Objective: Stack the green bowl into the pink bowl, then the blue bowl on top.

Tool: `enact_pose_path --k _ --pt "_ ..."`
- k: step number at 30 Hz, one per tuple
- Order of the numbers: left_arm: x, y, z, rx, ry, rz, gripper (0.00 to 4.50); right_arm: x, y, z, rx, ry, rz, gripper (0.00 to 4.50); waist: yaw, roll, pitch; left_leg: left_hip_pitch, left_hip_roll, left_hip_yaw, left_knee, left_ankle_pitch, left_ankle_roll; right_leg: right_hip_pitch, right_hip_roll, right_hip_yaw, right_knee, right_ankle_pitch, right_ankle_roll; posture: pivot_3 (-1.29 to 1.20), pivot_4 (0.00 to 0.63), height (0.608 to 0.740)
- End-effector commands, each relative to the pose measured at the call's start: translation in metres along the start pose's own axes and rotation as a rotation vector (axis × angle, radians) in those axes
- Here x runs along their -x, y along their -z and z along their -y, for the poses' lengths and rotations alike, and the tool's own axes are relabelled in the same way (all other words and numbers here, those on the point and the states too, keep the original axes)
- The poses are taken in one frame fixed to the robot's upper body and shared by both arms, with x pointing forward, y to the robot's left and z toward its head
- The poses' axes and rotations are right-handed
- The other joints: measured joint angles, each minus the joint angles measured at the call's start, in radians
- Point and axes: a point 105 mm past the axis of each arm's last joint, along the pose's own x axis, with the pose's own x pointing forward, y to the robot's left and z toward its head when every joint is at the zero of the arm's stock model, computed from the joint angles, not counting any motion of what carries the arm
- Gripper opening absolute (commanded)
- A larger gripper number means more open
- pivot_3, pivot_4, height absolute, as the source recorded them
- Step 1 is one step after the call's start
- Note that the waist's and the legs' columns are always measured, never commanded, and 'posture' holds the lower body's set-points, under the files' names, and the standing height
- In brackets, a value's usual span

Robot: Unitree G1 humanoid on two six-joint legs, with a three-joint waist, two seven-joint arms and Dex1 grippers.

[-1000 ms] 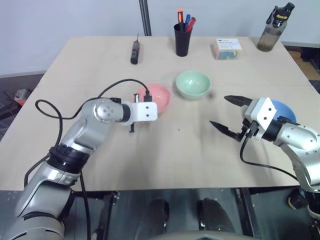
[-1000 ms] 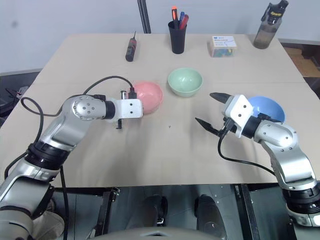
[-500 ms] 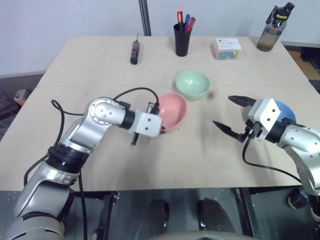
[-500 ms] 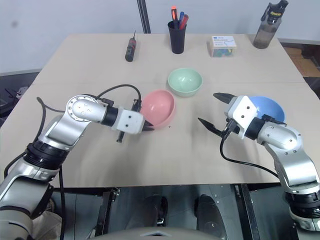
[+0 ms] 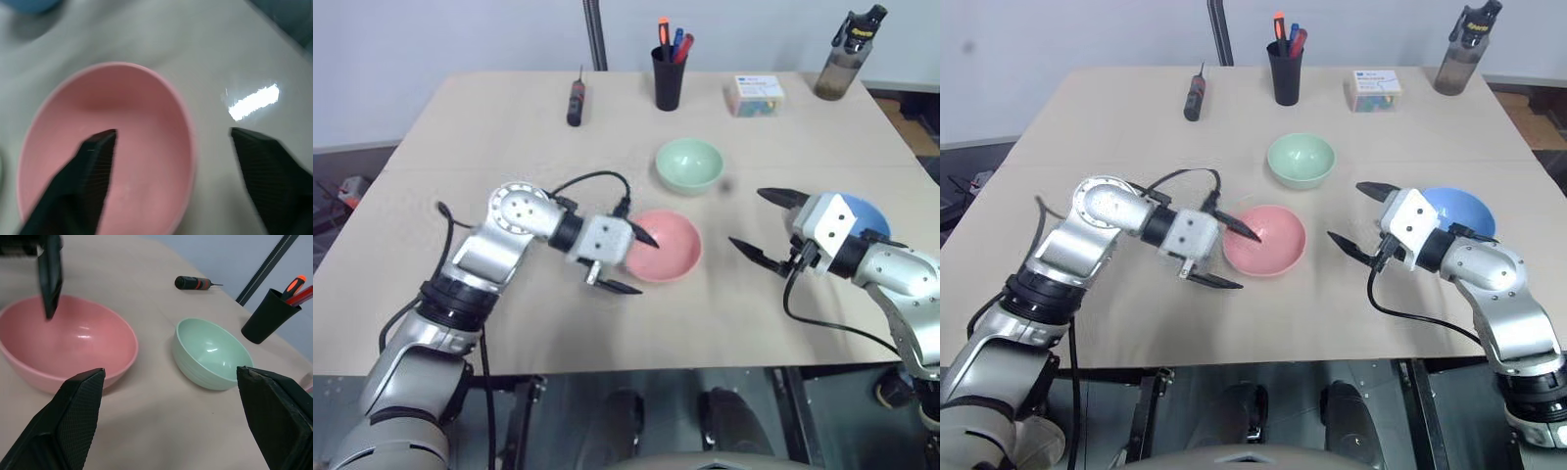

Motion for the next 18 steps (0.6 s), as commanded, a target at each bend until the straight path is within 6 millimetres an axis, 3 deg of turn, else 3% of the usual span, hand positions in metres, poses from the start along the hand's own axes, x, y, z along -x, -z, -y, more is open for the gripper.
enact_pose_path --k 1,2,5,7,9,11,15,18 --pt "0.028 -0.012 -0.010 0.077 -0.201 0.059 4.47 -0.013 0.003 0.016 0.137 -0.008 -0.023 4.50 -0.007 0.000 0.000 0.001 0.000 0.000 0.000 0.000 0.000 0.000 0.000 0.000 0.000 0.000 0.000 0.00 0.150 0.740" --pt "0.034 -0.015 -0.014 0.073 -0.292 0.091 4.47 -0.019 0.006 0.019 0.160 -0.021 -0.033 4.50 -0.010 0.000 0.000 0.001 0.000 0.001 0.000 0.000 0.000 0.000 0.000 0.001 0.000 0.000 0.000 0.00 0.150 0.740" --pt "0.047 -0.015 -0.016 0.297 -0.454 0.280 4.47 -0.043 0.014 0.032 0.229 -0.059 -0.047 4.50 -0.016 0.000 0.000 0.002 0.001 0.000 0.000 0.000 0.000 0.001 0.000 0.001 0.000 0.000 0.000 0.00 0.150 0.740" --pt "0.055 -0.013 -0.015 0.326 -0.572 0.345 4.47 -0.058 0.017 0.037 0.279 -0.102 -0.048 4.50 -0.022 0.000 0.000 0.002 0.002 0.001 0.000 0.001 -0.001 0.000 0.000 0.001 0.000 0.000 0.000 0.00 0.150 0.740" --pt "0.061 -0.011 -0.004 0.408 -0.575 0.415 4.47 -0.076 0.019 0.039 0.323 -0.156 -0.043 4.50 -0.023 -0.001 0.000 0.001 0.002 0.001 -0.001 0.002 -0.004 0.000 -0.001 0.001 0.000 0.000 0.000 0.00 0.150 0.740" --pt "0.066 -0.005 0.004 0.468 -0.595 0.413 4.47 -0.093 0.019 0.040 0.339 -0.189 -0.036 4.50 -0.025 0.000 0.001 0.001 0.003 0.001 -0.001 0.003 -0.004 0.000 0.000 0.001 0.000 0.000 0.000 0.00 0.150 0.740" --pt "0.071 0.000 0.007 0.430 -0.693 0.352 4.47 -0.120 0.021 0.038 0.365 -0.236 -0.040 4.50 -0.020 0.000 0.001 0.001 0.003 0.001 -0.002 0.003 -0.005 -0.001 -0.001 0.001 -0.001 0.000 0.000 0.00 0.150 0.740" --pt "0.070 -0.003 0.010 0.441 -0.699 0.354 4.47 -0.131 0.024 0.036 0.381 -0.261 -0.060 4.50 -0.019 0.000 0.001 0.001 0.002 0.000 -0.002 0.003 -0.005 -0.001 -0.002 0.001 -0.001 0.000 0.000 0.00 0.150 0.740"
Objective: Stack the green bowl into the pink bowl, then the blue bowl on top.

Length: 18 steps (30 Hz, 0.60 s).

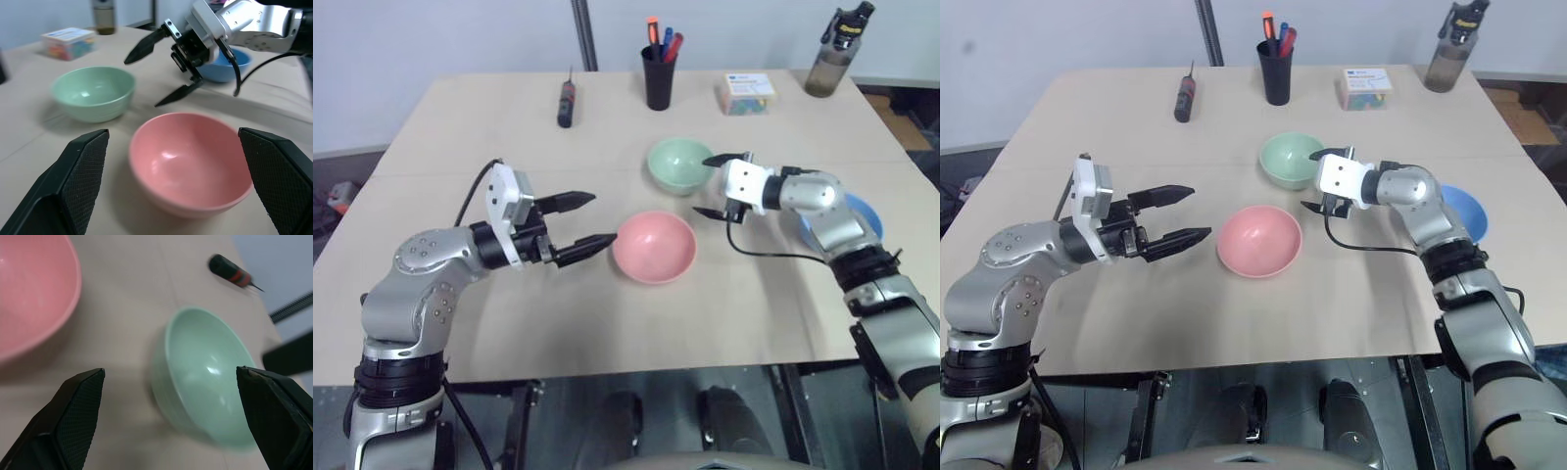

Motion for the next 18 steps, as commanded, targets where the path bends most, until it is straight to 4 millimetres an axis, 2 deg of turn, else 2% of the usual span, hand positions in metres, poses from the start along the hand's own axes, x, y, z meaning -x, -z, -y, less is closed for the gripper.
enact_pose_path --k 1,5,6,7,8,13,18 --pt "0.003 -0.018 0.005 -0.070 -0.028 0.038 4.47 -0.007 -0.001 0.008 0.058 -0.004 -0.011 4.50 -0.001 0.000 0.000 0.000 0.000 0.000 0.000 0.000 0.000 0.000 0.000 0.000 0.000 0.000 0.000 0.00 0.150 0.740" --pt "0.007 -0.018 0.005 -0.113 -0.083 0.031 4.50 -0.018 0.001 0.005 0.088 -0.027 -0.047 3.37 -0.006 0.000 0.000 0.000 0.000 0.000 -0.001 0.000 -0.001 -0.001 0.000 0.000 0.000 0.000 0.000 0.00 0.150 0.740" --pt "0.008 -0.017 0.005 -0.108 -0.093 0.027 4.50 -0.018 0.003 0.004 0.094 -0.034 -0.056 2.79 -0.006 0.000 0.000 0.000 0.000 0.000 -0.002 0.001 -0.001 -0.001 0.000 0.000 0.000 0.000 0.000 0.00 0.150 0.740" --pt "0.008 -0.016 0.005 -0.105 -0.098 0.025 4.50 -0.017 0.004 0.005 0.097 -0.035 -0.063 2.54 -0.007 0.000 0.000 0.000 0.000 0.000 -0.002 0.001 -0.002 -0.001 0.000 0.001 0.000 0.000 0.000 0.00 0.150 0.740" --pt "0.008 -0.016 0.006 -0.107 -0.102 0.028 4.50 -0.017 0.005 0.005 0.101 -0.033 -0.069 2.03 -0.007 0.000 0.000 0.000 0.000 0.000 -0.002 0.001 -0.002 -0.001 0.000 0.001 0.000 0.000 0.000 0.00 0.150 0.740" --pt "0.006 -0.015 0.008 -0.093 -0.117 0.041 4.50 -0.014 0.011 0.011 0.116 -0.004 -0.107 0.08 -0.006 0.001 0.000 0.000 0.000 0.000 -0.002 0.001 -0.002 -0.001 0.000 0.001 0.001 0.000 0.000 0.00 0.150 0.740" --pt "0.004 -0.014 0.004 -0.095 -0.134 0.047 4.50 -0.005 0.008 0.022 0.162 0.010 -0.102 0.08 -0.006 0.001 0.000 0.000 0.000 0.000 -0.003 0.001 -0.002 -0.002 0.000 0.001 0.000 0.000 0.000 0.00 0.150 0.740"
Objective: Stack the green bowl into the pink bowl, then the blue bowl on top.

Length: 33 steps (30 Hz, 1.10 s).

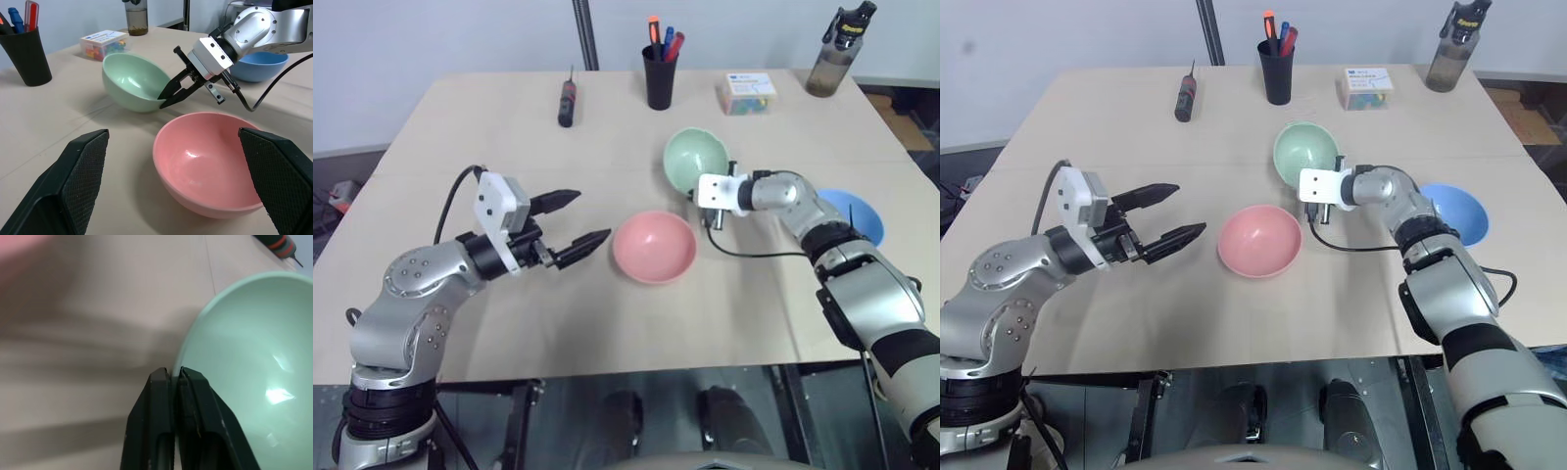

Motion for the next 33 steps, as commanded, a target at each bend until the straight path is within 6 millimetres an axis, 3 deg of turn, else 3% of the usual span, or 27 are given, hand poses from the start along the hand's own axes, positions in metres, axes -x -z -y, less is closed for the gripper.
enact_pose_path --k 1,4,6,10,15,17,21,24,27,28,33 --pt "0.000 -0.010 0.000 -0.045 -0.010 0.041 4.50 0.017 -0.016 0.031 0.079 0.059 0.057 0.08 0.001 0.000 0.000 0.000 0.000 0.000 0.000 0.000 0.000 0.000 0.000 0.000 0.000 0.000 0.000 0.00 0.150 0.740" --pt "0.000 -0.005 -0.001 -0.037 -0.013 0.035 4.50 0.041 -0.046 0.042 0.007 0.024 0.253 0.08 0.001 0.002 0.001 -0.001 0.000 0.000 0.000 0.000 0.000 0.000 0.000 0.000 0.000 0.000 0.000 0.00 0.150 0.740" --pt "0.002 -0.001 -0.002 -0.036 -0.017 0.025 4.50 0.060 -0.073 0.036 -0.023 -0.049 0.381 0.08 0.002 0.002 0.001 -0.001 0.000 0.000 0.000 0.000 0.000 0.000 0.000 0.000 0.000 0.000 0.000 0.00 0.150 0.740" --pt "0.008 0.006 -0.006 -0.045 -0.008 0.000 4.50 0.098 -0.119 0.001 -0.096 -0.227 0.519 0.08 0.009 0.002 0.001 -0.002 0.002 -0.002 -0.002 0.000 0.000 -0.001 -0.001 -0.002 -0.001 0.000 0.000 0.00 0.150 0.740" --pt "0.021 0.005 0.001 -0.013 0.099 -0.015 4.50 0.103 -0.139 -0.037 -0.200 -0.352 0.529 0.08 0.009 0.002 0.001 -0.005 0.000 -0.001 0.000 0.000 0.001 -0.004 -0.006 -0.002 0.001 0.000 0.000 0.00 0.150 0.740" --pt "0.025 0.002 0.003 0.002 0.148 -0.024 4.50 0.093 -0.135 -0.046 -0.217 -0.355 0.496 0.08 0.010 0.002 0.001 -0.004 0.000 -0.001 0.000 0.000 0.001 -0.003 -0.006 -0.002 0.001 0.000 0.000 0.00 0.150 0.740" --pt "0.029 -0.008 0.009 0.046 0.253 -0.023 4.50 0.074 -0.125 -0.051 -0.224 -0.324 0.425 1.24 0.009 0.002 0.001 -0.004 -0.001 -0.001 0.000 0.000 0.001 -0.004 -0.005 -0.002 0.001 0.000 0.000 0.00 0.150 0.740" --pt "0.028 -0.013 0.009 0.044 0.284 -0.025 4.50 0.075 -0.122 -0.047 -0.232 -0.292 0.411 2.49 0.013 0.002 0.001 -0.005 -0.001 -0.001 0.000 0.000 0.001 -0.004 -0.004 -0.003 0.000 0.000 0.000 0.00 0.150 0.740" --pt "0.022 -0.017 0.013 0.036 0.338 -0.022 4.50 0.097 -0.109 -0.021 -0.286 -0.076 0.352 3.73 0.021 0.002 0.001 -0.007 -0.001 -0.003 0.001 0.000 0.001 -0.005 -0.004 -0.004 0.000 0.000 0.000 0.00 0.150 0.740" --pt "0.020 -0.018 0.014 0.031 0.352 -0.019 4.50 0.105 -0.103 -0.017 -0.305 -0.033 0.318 3.73 0.026 0.002 0.001 -0.010 -0.002 -0.004 0.002 0.000 0.001 -0.008 -0.004 -0.005 0.000 0.000 0.000 0.00 0.150 0.740" --pt "-0.001 -0.025 0.017 -0.014 0.427 0.020 4.50 0.163 -0.031 -0.007 -0.471 0.319 -0.037 3.73 0.055 0.001 0.000 -0.015 -0.003 -0.007 0.003 0.000 0.001 -0.009 -0.004 -0.009 -0.001 0.000 0.000 0.00 0.150 0.740"
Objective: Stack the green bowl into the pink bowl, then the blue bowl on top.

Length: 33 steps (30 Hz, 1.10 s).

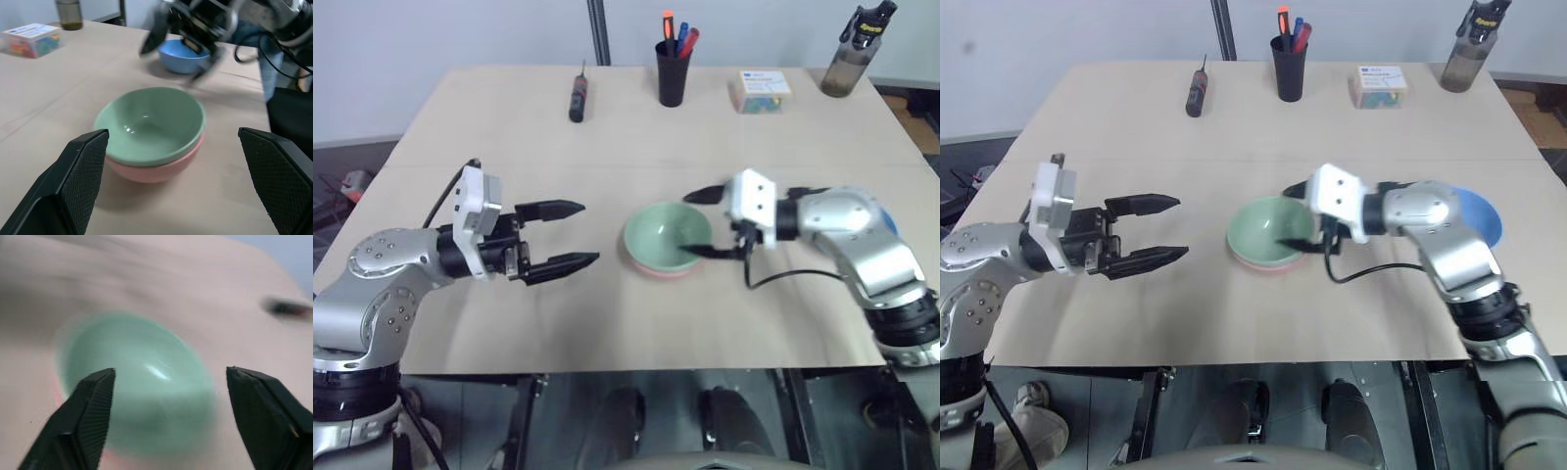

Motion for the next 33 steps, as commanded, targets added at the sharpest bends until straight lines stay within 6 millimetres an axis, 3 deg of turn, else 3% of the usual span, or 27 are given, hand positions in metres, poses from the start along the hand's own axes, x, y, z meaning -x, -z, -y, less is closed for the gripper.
enact_pose_path --k 1,6,11,15,20,21,23,26,29,33 --pt "-0.012 -0.009 -0.003 -0.062 0.049 0.031 4.50 0.043 0.021 0.029 -0.057 0.312 -0.162 3.73 0.005 0.000 0.000 0.000 0.000 0.000 0.000 0.000 0.000 0.000 0.000 0.000 0.000 0.000 0.000 0.00 0.150 0.740" --pt "-0.029 -0.016 -0.013 -0.099 0.068 0.074 4.50 0.063 0.054 0.019 -0.187 0.451 -0.317 3.73 -0.016 0.000 0.000 0.002 0.000 0.004 0.000 0.000 0.000 0.000 0.003 0.004 0.002 0.000 0.000 0.00 0.150 0.740" --pt "-0.042 -0.021 -0.013 -0.139 0.114 0.077 4.50 0.060 0.080 0.014 -0.302 0.534 -0.377 3.73 -0.026 0.000 -0.001 0.002 0.001 0.004 0.001 0.000 0.000 0.001 0.005 0.005 0.002 0.000 0.000 0.00 0.150 0.740" --pt "-0.043 -0.025 -0.013 -0.156 0.112 0.083 4.50 0.052 0.097 0.015 -0.340 0.534 -0.405 2.58 -0.024 0.000 -0.001 0.002 0.001 0.004 0.001 0.000 0.000 0.001 0.005 0.005 0.002 0.000 0.000 0.00 0.150 0.740" --pt "-0.039 -0.023 -0.010 -0.158 0.093 0.073 4.50 0.053 0.106 0.024 -0.316 0.551 -0.441 0.35 -0.024 0.000 -0.001 0.002 0.001 0.004 0.001 0.000 0.000 0.001 0.005 0.005 0.002 0.000 0.000 0.00 0.150 0.740" --pt "-0.038 -0.023 -0.010 -0.158 0.089 0.072 4.50 0.054 0.107 0.025 -0.310 0.550 -0.446 0.13 -0.024 0.000 -0.001 0.002 0.001 0.004 0.001 0.000 0.000 0.001 0.005 0.005 0.002 0.000 0.000 0.00 0.150 0.740" --pt "-0.037 -0.022 -0.010 -0.153 0.076 0.074 4.50 0.054 0.107 0.027 -0.290 0.547 -0.448 0.13 -0.023 0.000 -0.001 0.002 0.002 0.004 0.001 0.000 0.000 0.001 0.005 0.005 0.002 0.000 0.000 0.00 0.150 0.740" --pt "-0.035 -0.021 -0.012 -0.146 0.045 0.080 4.50 0.052 0.093 0.035 -0.240 0.536 -0.399 0.13 -0.023 0.000 -0.001 0.002 0.002 0.004 0.001 0.000 0.000 0.001 0.005 0.005 0.002 0.000 0.000 0.00 0.150 0.740" --pt "-0.030 -0.017 -0.020 -0.130 -0.016 0.082 4.50 0.027 0.036 0.024 -0.176 0.351 -0.117 0.13 -0.025 0.000 -0.001 0.002 0.002 0.004 0.002 0.000 0.000 0.001 0.005 0.005 0.002 0.000 0.000 0.00 0.150 0.740" --pt "-0.019 -0.004 -0.029 -0.125 -0.078 0.046 4.50 0.002 -0.039 -0.016 -0.161 0.043 0.199 0.13 -0.037 0.000 -0.001 0.003 0.004 0.003 0.001 0.000 0.000 0.001 0.006 0.005 0.002 0.000 0.000 0.00 0.150 0.740"
